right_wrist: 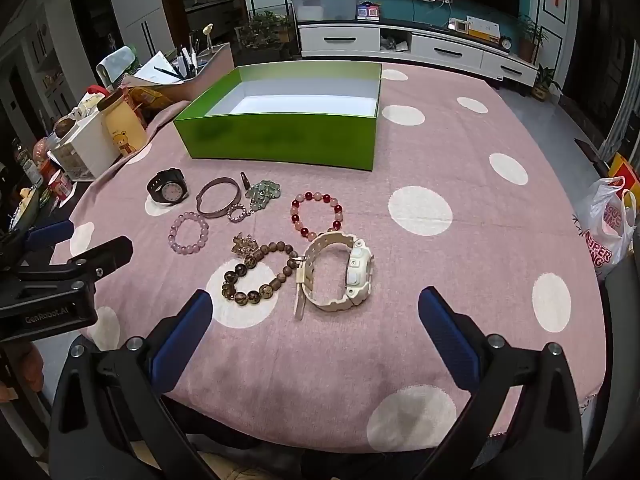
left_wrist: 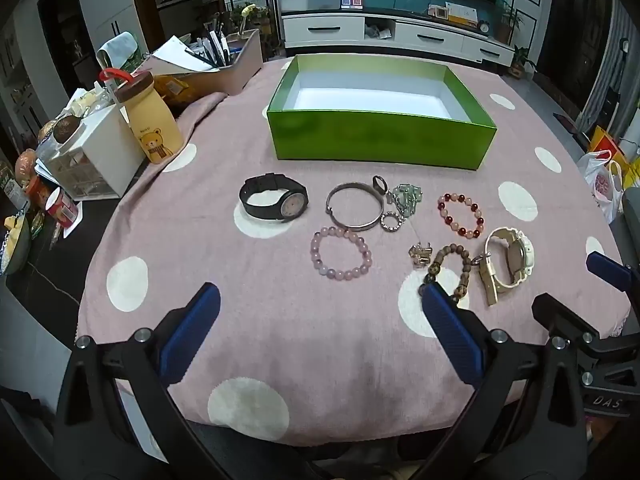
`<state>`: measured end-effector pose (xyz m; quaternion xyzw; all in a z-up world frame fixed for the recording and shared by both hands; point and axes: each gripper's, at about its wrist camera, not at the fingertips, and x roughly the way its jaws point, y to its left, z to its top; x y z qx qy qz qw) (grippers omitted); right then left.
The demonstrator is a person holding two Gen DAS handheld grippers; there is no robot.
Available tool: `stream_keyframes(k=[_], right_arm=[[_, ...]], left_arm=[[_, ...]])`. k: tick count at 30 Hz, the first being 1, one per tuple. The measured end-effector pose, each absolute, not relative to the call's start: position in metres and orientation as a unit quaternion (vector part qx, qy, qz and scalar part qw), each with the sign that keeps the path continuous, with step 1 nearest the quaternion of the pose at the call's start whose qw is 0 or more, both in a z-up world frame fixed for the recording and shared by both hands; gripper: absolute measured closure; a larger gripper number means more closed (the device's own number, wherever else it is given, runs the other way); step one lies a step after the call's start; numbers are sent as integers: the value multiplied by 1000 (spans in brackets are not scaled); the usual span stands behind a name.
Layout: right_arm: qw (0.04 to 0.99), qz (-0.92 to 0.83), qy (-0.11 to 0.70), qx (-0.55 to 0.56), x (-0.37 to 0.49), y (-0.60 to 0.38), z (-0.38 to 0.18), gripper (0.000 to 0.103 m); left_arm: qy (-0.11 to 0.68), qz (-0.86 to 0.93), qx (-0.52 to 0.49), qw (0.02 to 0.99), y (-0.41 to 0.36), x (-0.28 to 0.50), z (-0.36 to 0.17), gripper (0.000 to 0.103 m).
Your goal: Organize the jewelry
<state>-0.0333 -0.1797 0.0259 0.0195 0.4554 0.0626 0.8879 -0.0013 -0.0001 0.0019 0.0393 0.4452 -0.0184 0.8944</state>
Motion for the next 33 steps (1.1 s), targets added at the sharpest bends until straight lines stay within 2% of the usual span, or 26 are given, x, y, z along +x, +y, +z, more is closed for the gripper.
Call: stream_keyframes(k=[33], right_arm=[[885, 70, 459, 23, -36, -176, 28, 1]], left_arm=[[462, -27, 45, 885, -7, -1, -4, 2]])
